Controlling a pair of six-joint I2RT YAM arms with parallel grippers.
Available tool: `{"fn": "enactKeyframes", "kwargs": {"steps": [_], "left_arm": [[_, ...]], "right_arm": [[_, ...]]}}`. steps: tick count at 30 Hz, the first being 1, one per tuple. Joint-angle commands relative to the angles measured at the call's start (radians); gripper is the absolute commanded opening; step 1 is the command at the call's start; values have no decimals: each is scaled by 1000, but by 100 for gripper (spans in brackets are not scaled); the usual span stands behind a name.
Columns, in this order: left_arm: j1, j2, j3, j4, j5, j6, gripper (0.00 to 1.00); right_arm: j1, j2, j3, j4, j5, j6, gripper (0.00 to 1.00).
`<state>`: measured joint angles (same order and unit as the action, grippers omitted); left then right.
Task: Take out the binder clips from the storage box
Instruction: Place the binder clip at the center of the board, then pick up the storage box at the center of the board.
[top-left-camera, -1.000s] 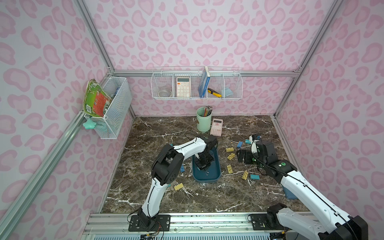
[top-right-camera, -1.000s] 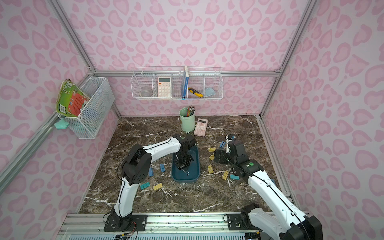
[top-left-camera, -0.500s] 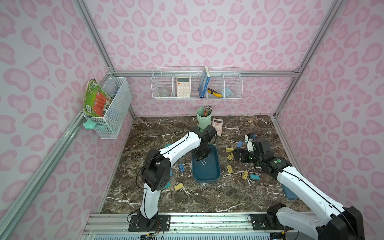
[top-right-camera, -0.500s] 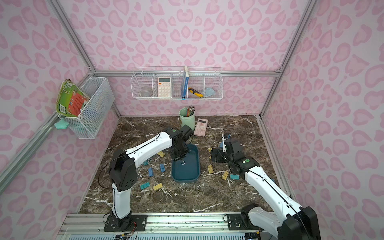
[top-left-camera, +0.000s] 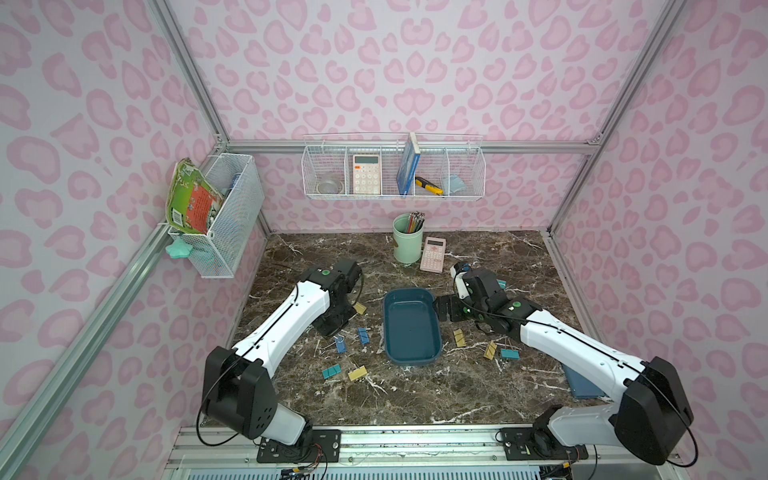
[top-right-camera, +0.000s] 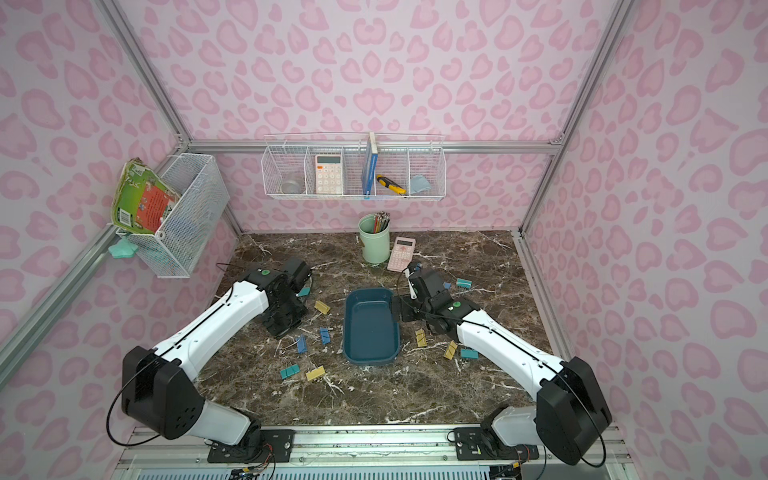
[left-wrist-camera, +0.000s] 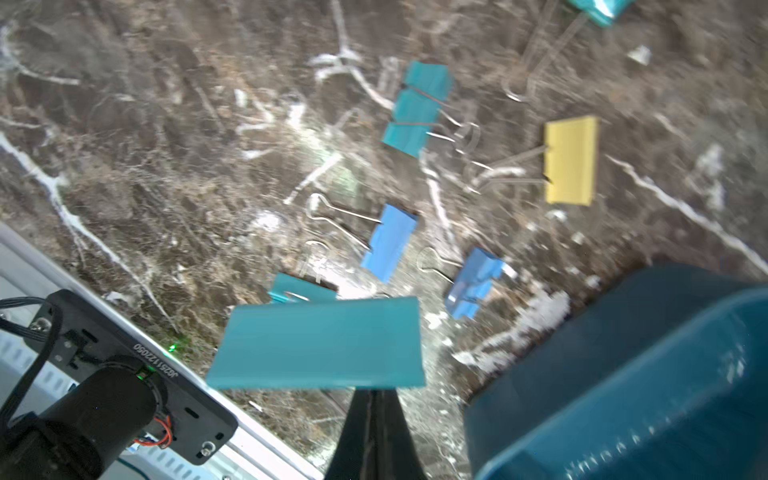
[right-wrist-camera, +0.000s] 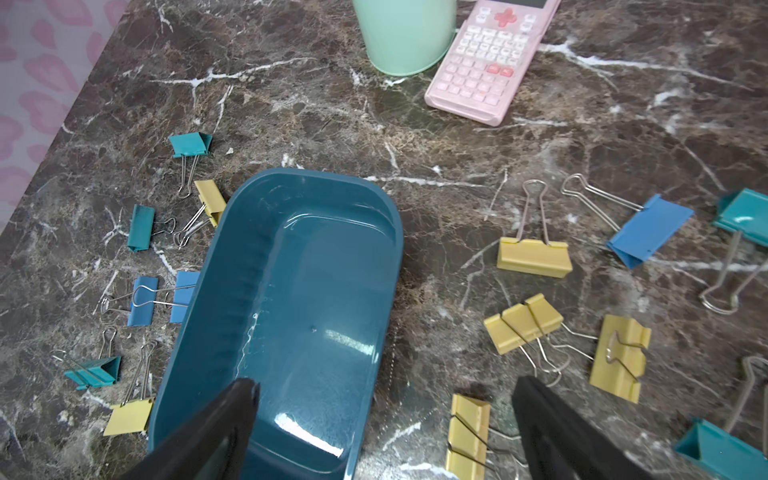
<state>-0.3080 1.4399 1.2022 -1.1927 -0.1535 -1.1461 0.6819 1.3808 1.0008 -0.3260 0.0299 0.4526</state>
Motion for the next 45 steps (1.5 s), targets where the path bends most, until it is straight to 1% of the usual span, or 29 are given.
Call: {"fn": "enactKeyframes", "kwargs": {"steps": [1,3,6,11,13,15,17,18,19,20,22,24,25,28,29,30,31,32,33,34,36,38,39,42,45], "left_arm": [[105,-75,-111,34,13,61,0],[174,-101,-173,70,25,97,0],[259,-97,-232,142,57,156,0],[328,-19,-246,226,36,234,0],[356,24,-247,255,46,254,0],[378,70,-254,277,52,264,0],[404,113,-270,297,64,265,0],[412,129,-278,311,74,269,0],[418,143,-290,327,79,273,0],[422,155,-301,344,85,275,3],[424,178,-313,364,99,283,8],[423,191,-315,372,102,288,10],[423,192,-318,375,101,291,13],[424,190,-314,368,97,299,26],[425,186,-311,360,98,299,37],[425,180,-310,355,100,295,44],[424,168,-308,342,101,288,51],[424,149,-304,326,100,282,62],[425,126,-302,311,98,277,68],[424,98,-297,295,95,276,75],[423,43,-277,258,87,281,85],[424,0,-246,220,93,301,88],[424,-13,-228,205,99,310,89],[424,-47,-189,169,125,336,90],[424,-86,-178,167,155,351,90]], "right_arm": [[15,38,37,-7,3,7,99],[21,71,59,-29,-13,8,100],[26,124,81,-63,-37,2,99],[39,192,93,-98,-66,9,99],[45,211,96,-104,-84,13,100],[56,230,102,-115,-85,24,93],[63,252,111,-128,-95,34,78],[67,261,114,-134,-94,40,73],[71,272,115,-137,-92,46,70],[75,283,116,-143,-85,54,68],[81,301,115,-150,-75,63,65],[88,319,117,-160,-56,72,63],[91,331,118,-165,-46,79,63],[91,357,118,-171,-33,89,58],[91,366,119,-171,-33,90,55],[91,374,122,-172,-31,93,51],[92,383,124,-175,-31,96,43],[91,391,128,-179,-31,96,36],[91,398,131,-182,-30,96,30],[91,404,138,-188,-31,97,22],[88,416,154,-206,-38,100,11],[84,428,179,-238,-49,95,1],[80,430,192,-255,-56,91,0],[57,433,230,-324,-90,68,0],[12,431,268,-429,-158,30,0]]}}
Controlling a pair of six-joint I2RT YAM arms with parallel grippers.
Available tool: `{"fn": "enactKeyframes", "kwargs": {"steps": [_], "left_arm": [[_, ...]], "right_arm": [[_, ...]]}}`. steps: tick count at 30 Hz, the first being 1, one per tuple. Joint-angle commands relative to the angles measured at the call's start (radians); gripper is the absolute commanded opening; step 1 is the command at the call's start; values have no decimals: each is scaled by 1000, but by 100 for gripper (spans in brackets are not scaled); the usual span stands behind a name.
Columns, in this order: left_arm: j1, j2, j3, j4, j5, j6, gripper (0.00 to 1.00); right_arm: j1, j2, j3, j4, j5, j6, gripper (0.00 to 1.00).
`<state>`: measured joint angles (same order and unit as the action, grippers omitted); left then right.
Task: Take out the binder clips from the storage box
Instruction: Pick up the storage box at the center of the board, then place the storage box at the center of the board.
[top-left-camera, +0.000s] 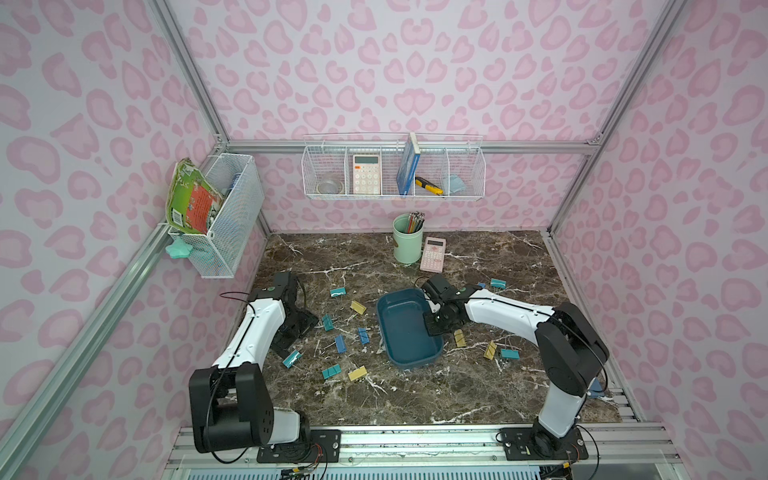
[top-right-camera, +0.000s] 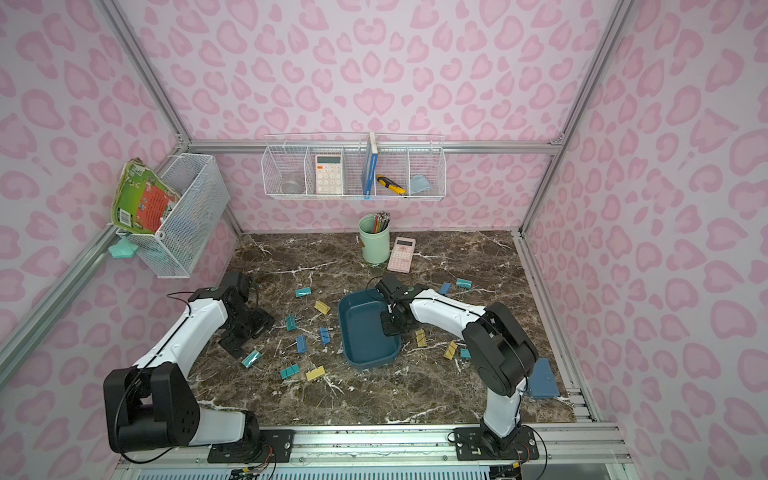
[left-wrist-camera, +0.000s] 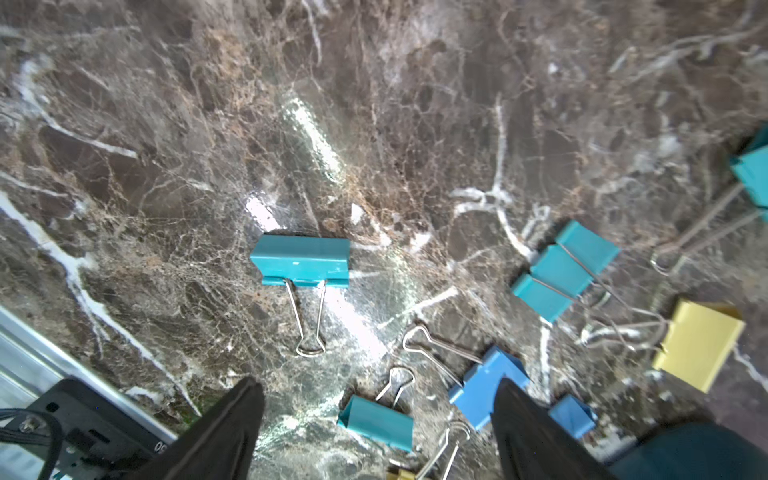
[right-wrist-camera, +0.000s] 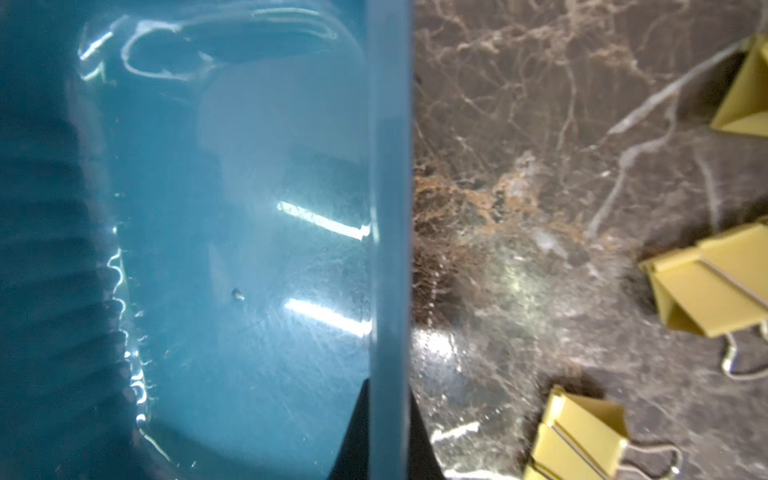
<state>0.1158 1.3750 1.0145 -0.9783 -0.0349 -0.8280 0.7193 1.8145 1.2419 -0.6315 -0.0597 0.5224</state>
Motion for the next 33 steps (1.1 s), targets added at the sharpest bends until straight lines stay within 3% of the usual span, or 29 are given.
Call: {"fn": "enactKeyframes", "kwargs": {"steps": [1,6,13,16,19,21,26,33], "left_arm": [[0,-33,9,-46,47,35,91],[-2,-99,-12,-16,91,44,91],[-1,-114,-36,14,131,52,92],[-1,-113,-36,16,146,56,92],[-1,-120,-44,21,153,55,93],[-2,-123,-49,25,157,54,93],[-3,-137,-57,23,165,47,93],[-7,-170,-50,2,159,34,93]], "right_arm": [[-44,-2,42,-168,-101,-62,0],[-86,-3,137,-422,-208,-168,0],[-92,-33,167,-555,-370,-206,0],[-108,-58,128,-567,-312,-196,0],[-202,-96,81,-577,-213,-193,0],[-220,-102,83,-576,-214,-193,0],[-97,-59,160,-560,-190,-153,0],[-76,-81,155,-377,-130,-37,0]]}}
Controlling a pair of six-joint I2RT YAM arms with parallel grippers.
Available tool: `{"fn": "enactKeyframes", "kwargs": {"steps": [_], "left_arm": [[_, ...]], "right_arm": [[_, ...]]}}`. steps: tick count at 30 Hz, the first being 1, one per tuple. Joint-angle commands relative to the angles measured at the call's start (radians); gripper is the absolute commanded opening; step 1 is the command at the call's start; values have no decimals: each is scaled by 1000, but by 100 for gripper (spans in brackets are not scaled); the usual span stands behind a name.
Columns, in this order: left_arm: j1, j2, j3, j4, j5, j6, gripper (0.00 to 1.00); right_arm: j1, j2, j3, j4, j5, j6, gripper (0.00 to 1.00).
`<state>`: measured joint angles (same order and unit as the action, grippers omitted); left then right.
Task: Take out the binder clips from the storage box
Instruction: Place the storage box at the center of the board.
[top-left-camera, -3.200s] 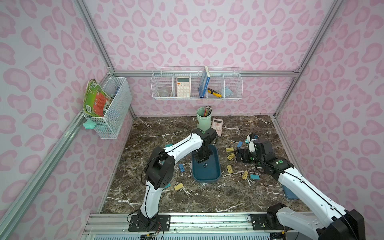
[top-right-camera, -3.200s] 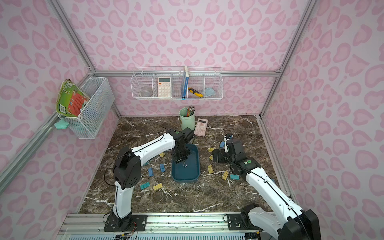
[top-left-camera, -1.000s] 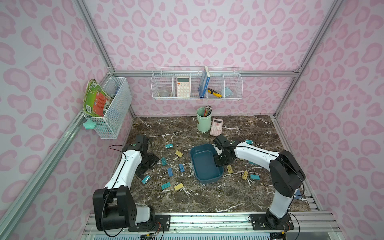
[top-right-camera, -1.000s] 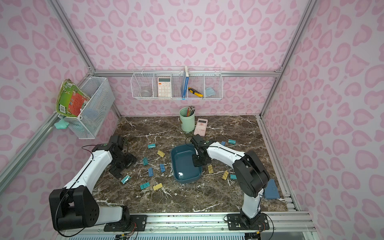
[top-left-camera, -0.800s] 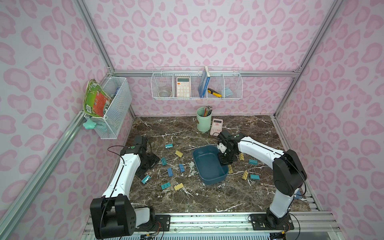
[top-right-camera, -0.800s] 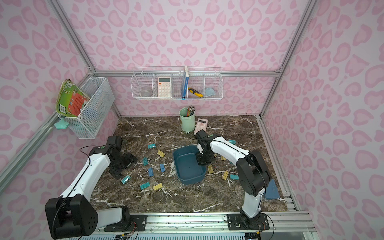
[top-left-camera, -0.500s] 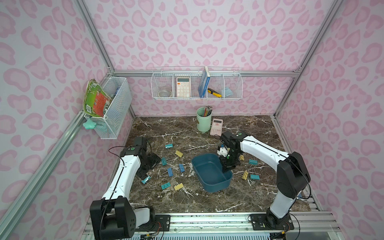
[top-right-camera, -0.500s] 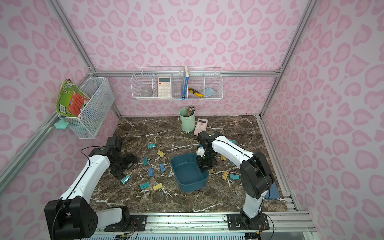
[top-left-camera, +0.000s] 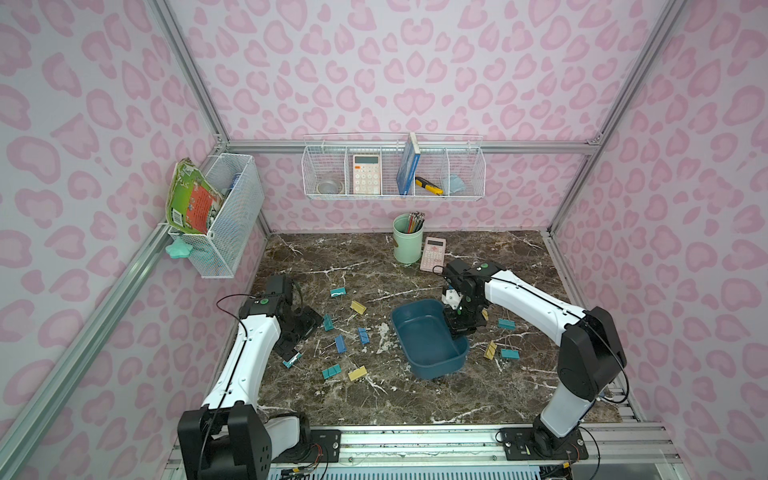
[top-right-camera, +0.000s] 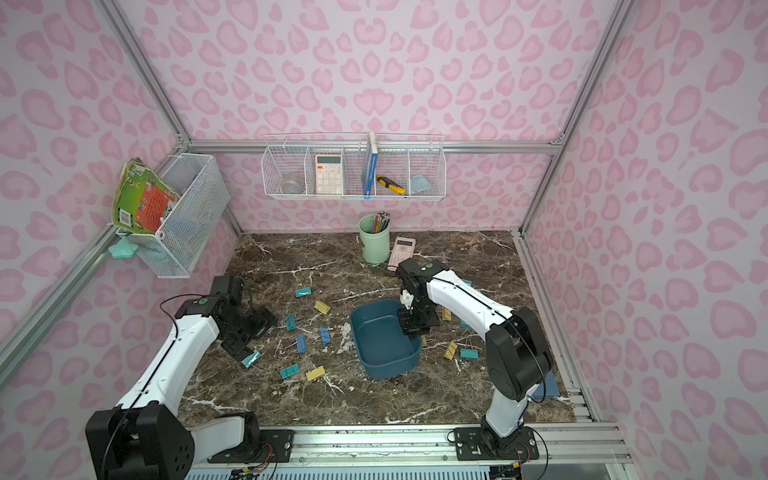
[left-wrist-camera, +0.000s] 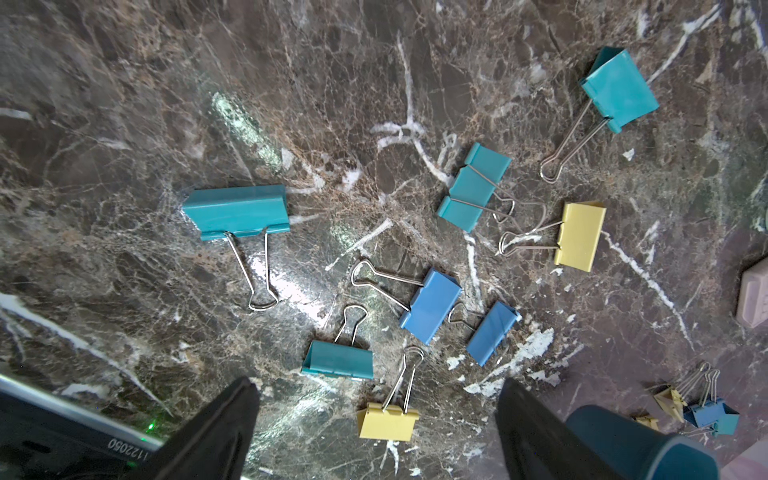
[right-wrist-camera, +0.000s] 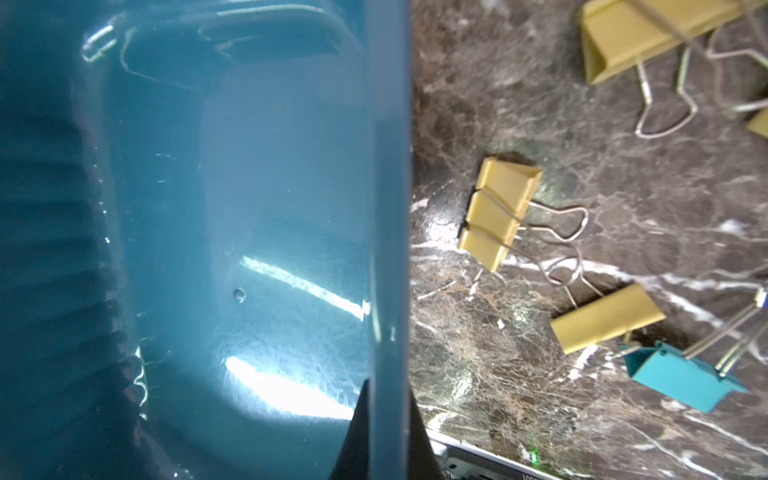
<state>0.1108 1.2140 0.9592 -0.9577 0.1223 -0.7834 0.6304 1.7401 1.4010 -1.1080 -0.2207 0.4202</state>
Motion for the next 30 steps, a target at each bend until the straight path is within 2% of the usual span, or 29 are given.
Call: {"fn": "enactKeyframes", "kwargs": {"steps": [1,10,16,24,25,26,30], "left_arm": [[-1,-11,9,-22,4,-11,93],[-20,-44,74,-77,-21,-24,94],[-36,-92,99,-99,-34,-47,96],[-59,-117,135,-149,-62,-63,99],[-61,-118,140,-156,-65,-65,99],[-62,-121,144,-161,-69,-65,99],[-66,-132,166,-173,-86,-61,99]], "right_arm": [[24,-6,-15,140,31,87,0],[107,34,-125,502,180,271,0],[130,55,-159,632,282,321,0],[129,73,-259,720,266,336,3],[131,73,-268,729,264,338,6],[131,70,-276,737,263,342,16],[130,31,-289,760,269,333,45]]}}
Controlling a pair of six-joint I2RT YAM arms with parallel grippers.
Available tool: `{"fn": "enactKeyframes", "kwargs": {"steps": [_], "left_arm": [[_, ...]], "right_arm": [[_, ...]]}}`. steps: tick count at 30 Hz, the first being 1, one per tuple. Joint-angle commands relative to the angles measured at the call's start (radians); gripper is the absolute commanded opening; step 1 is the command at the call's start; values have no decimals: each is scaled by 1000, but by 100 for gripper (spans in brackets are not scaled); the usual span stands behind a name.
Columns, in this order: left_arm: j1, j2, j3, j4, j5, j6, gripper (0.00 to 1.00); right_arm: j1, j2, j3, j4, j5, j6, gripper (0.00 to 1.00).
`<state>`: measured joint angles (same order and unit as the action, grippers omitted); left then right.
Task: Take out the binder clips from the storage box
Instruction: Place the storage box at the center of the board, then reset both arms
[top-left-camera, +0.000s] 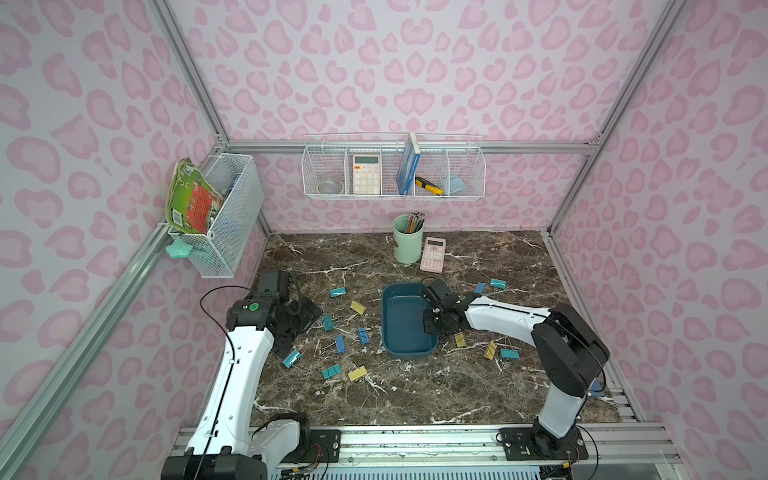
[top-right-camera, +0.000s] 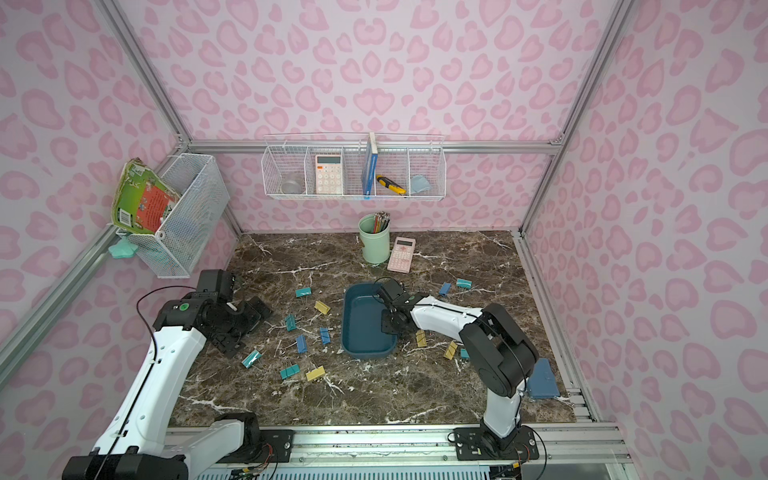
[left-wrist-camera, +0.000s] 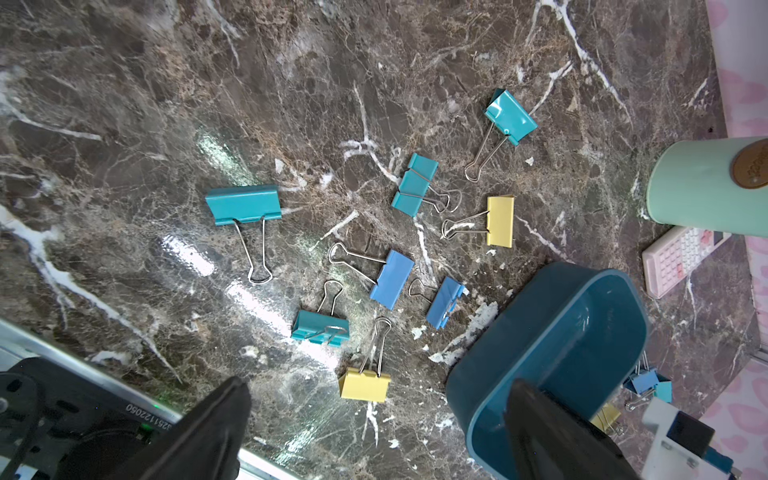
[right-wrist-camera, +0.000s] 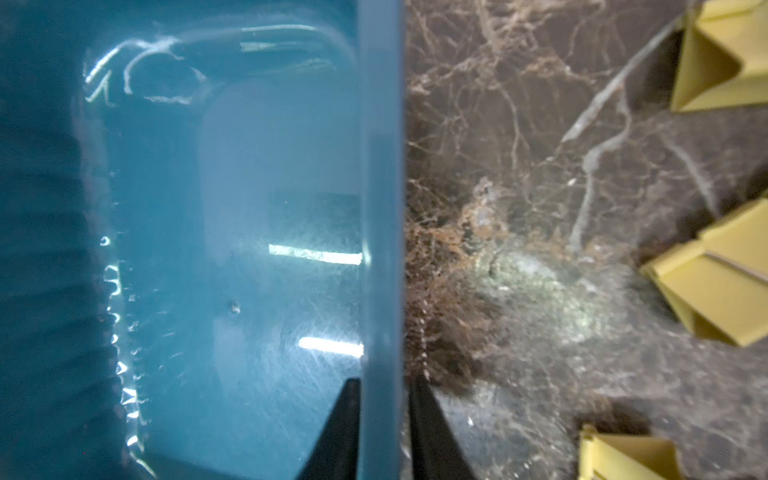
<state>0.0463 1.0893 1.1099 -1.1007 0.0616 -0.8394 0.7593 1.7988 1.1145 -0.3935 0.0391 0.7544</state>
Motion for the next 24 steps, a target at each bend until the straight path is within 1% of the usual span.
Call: {"fn": "enactKeyframes", "kwargs": {"steps": [1,2,5,7,9,12,13,14,15,17,19,20,22,24], "left_arm": [[-3,-11,21,-31,-33,-2,99],[-4,-18,24,-30,-42,1,99],[-6,-45,28,-13,-72,21,99],[-6,-65,18,21,-91,49,99],[-10,-88,4,64,-129,76,99],[-14,-128,-59,173,-240,114,99],[-15,-141,-86,218,-266,131,99],[-15,-156,-127,269,-298,155,99],[-14,-169,-165,324,-333,177,99],[-14,-184,-244,439,-384,238,99],[-14,-179,-327,568,-431,305,99],[-14,-168,-370,643,-447,350,99],[-14,-131,-444,783,-457,439,99],[-15,-75,-492,893,-480,493,99]], "right_arm": [[2,-49,-8,53,16,-9,52],[1,-74,-14,59,31,-18,59],[2,-172,-41,77,114,-54,75],[1,-255,-75,102,204,-85,81],[-1,-343,-115,115,322,-93,85],[-12,-491,-195,169,513,-156,93],[-18,-539,-232,213,551,-185,94],[-35,-595,-285,284,580,-221,99],[-58,-651,-348,364,594,-280,99],[-120,-742,-444,481,592,-327,99],[-190,-815,-504,545,542,-367,99],[-229,-845,-530,574,524,-393,99],[-274,-888,-599,647,549,-451,99],[-317,-931,-724,835,550,-549,99]]}}
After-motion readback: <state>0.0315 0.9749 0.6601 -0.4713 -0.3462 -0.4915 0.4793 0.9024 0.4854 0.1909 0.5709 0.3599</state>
